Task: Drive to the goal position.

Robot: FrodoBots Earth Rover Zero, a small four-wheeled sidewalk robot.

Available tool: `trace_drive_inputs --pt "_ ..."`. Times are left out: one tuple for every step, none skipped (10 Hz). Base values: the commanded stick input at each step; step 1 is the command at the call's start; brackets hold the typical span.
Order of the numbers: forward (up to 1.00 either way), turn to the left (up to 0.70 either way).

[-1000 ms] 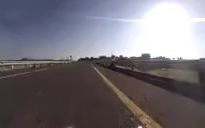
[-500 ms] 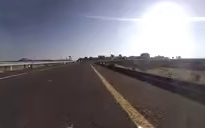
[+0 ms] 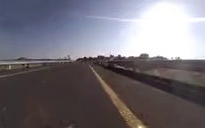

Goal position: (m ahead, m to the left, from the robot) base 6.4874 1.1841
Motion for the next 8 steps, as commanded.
trace_drive_inputs --pt "0.70 0.00" --pt "0.70 0.00" --pt "0.70 0.00" --pt "0.70 0.00" --pt "0.70 0.00" --pt "0.70 0.00" --pt "0.70 0.00" --pt "0.70 0.00"
